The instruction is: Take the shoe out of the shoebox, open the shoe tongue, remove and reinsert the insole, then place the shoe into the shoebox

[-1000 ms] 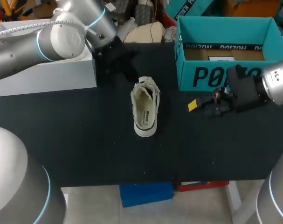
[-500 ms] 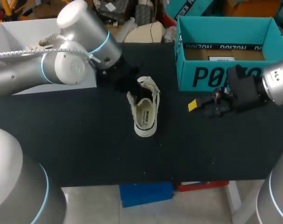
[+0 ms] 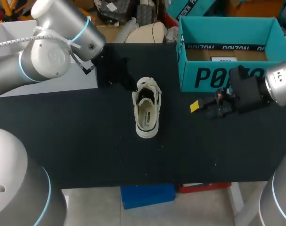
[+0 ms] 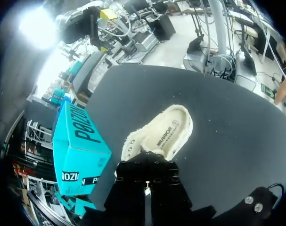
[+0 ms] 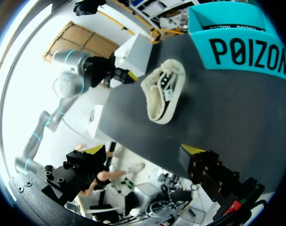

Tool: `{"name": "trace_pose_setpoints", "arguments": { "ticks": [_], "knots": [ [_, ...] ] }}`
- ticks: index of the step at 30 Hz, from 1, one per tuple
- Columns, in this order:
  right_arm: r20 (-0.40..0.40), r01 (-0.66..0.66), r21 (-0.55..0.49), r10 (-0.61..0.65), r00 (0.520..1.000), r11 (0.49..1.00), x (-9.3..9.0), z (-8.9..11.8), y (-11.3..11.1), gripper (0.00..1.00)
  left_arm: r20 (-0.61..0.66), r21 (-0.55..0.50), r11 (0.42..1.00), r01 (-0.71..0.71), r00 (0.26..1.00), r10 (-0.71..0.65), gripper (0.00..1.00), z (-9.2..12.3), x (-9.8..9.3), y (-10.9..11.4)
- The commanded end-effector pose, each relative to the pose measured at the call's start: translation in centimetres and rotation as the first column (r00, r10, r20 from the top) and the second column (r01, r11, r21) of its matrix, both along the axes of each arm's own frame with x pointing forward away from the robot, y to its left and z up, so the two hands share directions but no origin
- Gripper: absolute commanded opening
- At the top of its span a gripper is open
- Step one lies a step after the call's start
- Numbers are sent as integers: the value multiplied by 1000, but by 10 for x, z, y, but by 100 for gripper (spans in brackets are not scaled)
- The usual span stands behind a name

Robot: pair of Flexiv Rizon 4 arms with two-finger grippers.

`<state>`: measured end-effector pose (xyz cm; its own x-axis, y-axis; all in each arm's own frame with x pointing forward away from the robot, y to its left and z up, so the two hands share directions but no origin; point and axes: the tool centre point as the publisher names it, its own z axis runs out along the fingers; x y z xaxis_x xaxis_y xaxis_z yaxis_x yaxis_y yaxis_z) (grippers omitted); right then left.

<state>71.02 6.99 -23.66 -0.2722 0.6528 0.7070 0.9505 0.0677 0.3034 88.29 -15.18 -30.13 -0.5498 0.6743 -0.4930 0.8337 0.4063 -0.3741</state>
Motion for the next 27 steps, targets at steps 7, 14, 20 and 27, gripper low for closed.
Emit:
{"name": "trace_pose_setpoints", "arguments": {
  "ticks": [7, 14, 20, 27],
  "knots": [
    [-2, 0, -2, 0, 1000, 1000, 0, 0, 0, 100, -409, -116, 856, -503, 810, 420, 100, 20, -49, 92],
    [-2, 0, -2, 0, 1000, 1000, 0, 0, 0, 100, -409, -116, 856, -503, 810, 420, 100, 20, -49, 92],
    [-2, 0, -2, 0, 1000, 1000, 0, 0, 0, 100, -426, -96, 851, -517, 794, 434, 100, 18, -53, 93],
    [-2, 0, -2, 0, 1000, 1000, 0, 0, 0, 100, -434, 7, 860, -511, 773, 463, 100, 14, -65, 118]
  ]
}}
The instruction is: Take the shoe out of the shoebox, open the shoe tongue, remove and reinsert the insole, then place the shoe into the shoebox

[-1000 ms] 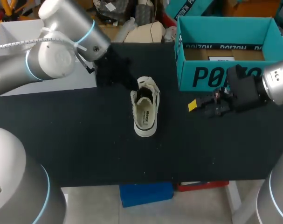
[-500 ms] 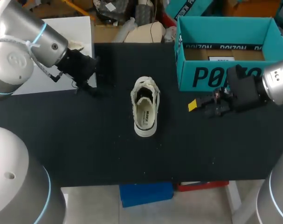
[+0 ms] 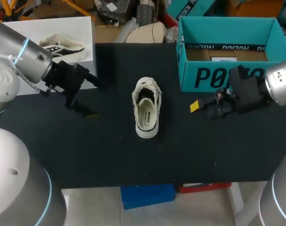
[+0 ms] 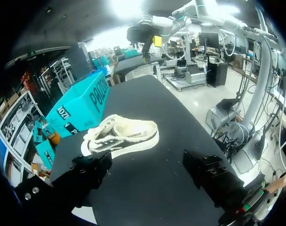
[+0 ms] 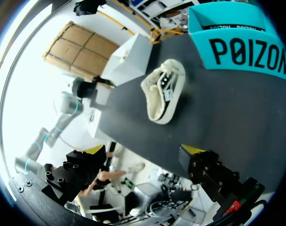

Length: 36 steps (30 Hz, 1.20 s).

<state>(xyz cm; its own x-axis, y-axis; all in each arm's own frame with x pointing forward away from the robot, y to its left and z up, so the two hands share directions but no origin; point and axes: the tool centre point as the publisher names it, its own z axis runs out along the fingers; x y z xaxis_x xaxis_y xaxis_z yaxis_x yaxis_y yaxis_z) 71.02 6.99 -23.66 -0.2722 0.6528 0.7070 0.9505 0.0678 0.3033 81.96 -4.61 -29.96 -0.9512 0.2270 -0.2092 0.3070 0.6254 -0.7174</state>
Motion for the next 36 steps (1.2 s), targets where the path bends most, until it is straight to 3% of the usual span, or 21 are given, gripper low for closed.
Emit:
{"name": "trace_pose_setpoints", "arguments": {
  "ticks": [1, 7, 23, 29, 36],
  "knots": [
    [-2, 0, -2, 0, 1000, 1000, 0, 0, 0, 100, -15, 38, 999, -35, 999, 35, 100, 14, -1, 16],
    [-2, 0, -2, 0, 1000, 1000, 0, 0, 0, 100, -89, 72, 994, -86, 992, 92, 100, 17, -2, 22],
    [-2, 0, -2, 0, 1000, 1000, 0, 0, 0, 100, -109, 94, 990, -105, 987, 115, 100, 18, -5, 31],
    [-49, -9, -224, -2, 999, 975, 30, 15, 7, 100, -109, 94, 990, -105, 987, 115, 100, 18, -5, 31],
    [-58, 10, -319, -30, 998, 948, 54, 16, 30, 100, -109, 94, 990, -105, 987, 115, 100, 18, -5, 31]
  ]
}}
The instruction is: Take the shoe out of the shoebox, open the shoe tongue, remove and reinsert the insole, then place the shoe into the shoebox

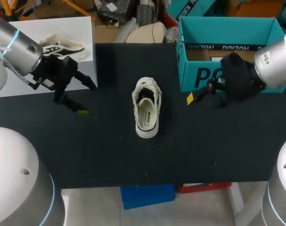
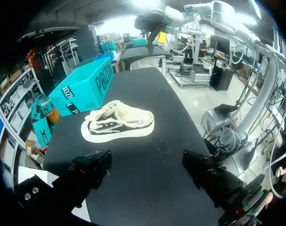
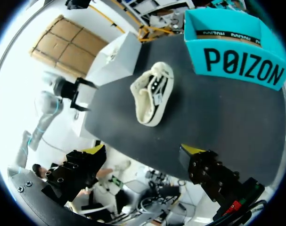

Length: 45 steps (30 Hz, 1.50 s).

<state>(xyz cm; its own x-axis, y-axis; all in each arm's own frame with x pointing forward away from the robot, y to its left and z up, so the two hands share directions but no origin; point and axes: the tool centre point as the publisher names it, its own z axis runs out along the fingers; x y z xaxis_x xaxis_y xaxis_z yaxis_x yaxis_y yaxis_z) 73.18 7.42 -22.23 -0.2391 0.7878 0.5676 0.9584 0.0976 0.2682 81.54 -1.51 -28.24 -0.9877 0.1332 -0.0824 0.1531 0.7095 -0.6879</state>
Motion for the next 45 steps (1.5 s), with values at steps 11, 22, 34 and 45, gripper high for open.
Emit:
{"name": "trace_pose_setpoints", "arguments": {
  "ticks": [11, 22, 34, 45],
  "knots": [
    [-39, -20, -249, 11, 999, 968, 55, -13, 55, 100, 0, 5, 1000, -1, 1000, 1, 100, 1, -1, 0],
    [-82, -57, -383, 27, 996, 922, 87, -30, 78, 100, 0, 5, 1000, -1, 1000, 1, 100, 1, -1, 0],
    [-79, -10, -469, -30, 996, 883, 115, -54, 92, 100, 0, 5, 1000, -1, 1000, 1, 100, 1, -1, 0],
    [-68, -3, -499, -36, 997, 867, 132, -90, 96, 100, 0, 5, 1000, -1, 1000, 1, 100, 1, -1, 0]
  ]
}}
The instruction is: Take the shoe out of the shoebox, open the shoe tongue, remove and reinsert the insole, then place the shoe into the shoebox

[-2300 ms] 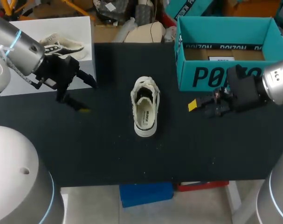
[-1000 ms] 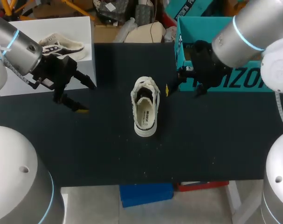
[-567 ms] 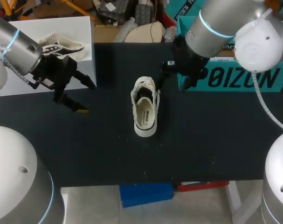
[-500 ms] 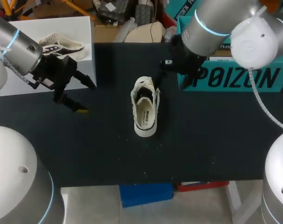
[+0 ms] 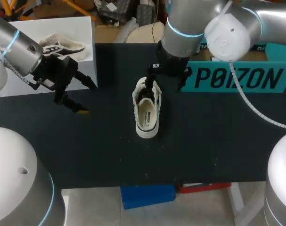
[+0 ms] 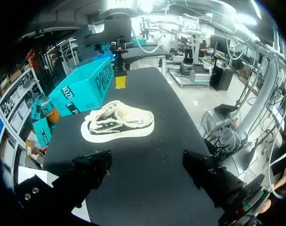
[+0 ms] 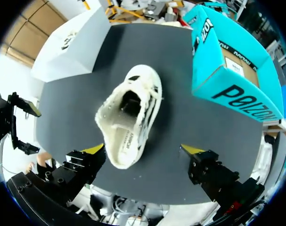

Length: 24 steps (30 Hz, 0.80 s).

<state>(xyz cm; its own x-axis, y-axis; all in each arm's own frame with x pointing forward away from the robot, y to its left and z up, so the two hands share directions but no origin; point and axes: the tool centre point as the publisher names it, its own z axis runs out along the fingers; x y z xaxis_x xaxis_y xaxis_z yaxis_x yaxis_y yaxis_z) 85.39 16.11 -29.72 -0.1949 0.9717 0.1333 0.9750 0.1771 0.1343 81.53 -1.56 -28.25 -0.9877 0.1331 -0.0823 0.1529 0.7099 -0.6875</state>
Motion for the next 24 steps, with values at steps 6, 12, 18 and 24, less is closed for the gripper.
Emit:
{"name": "trace_pose_setpoints", "arguments": {
  "ticks": [6, 12, 18, 24],
  "knots": [
    [-13, -3, -40, 3, 1000, 999, 21, -31, 8, 100, 0, 4, 1000, -1, 1000, 1, 100, 1, -1, 0],
    [-28, 2, -44, -3, 1000, 999, 31, -48, 4, 96, 0, 4, 1000, -1, 1000, 1, 100, 1, -1, 0],
    [-51, -3, -52, 0, 999, 999, 38, -66, 0, 92, 0, 4, 1000, -1, 1000, 1, 100, 1, -1, 0],
    [-75, -35, -83, 29, 997, 996, 44, -80, -2, 90, 0, 4, 1000, -1, 1000, 1, 100, 1, -1, 0]
  ]
}}
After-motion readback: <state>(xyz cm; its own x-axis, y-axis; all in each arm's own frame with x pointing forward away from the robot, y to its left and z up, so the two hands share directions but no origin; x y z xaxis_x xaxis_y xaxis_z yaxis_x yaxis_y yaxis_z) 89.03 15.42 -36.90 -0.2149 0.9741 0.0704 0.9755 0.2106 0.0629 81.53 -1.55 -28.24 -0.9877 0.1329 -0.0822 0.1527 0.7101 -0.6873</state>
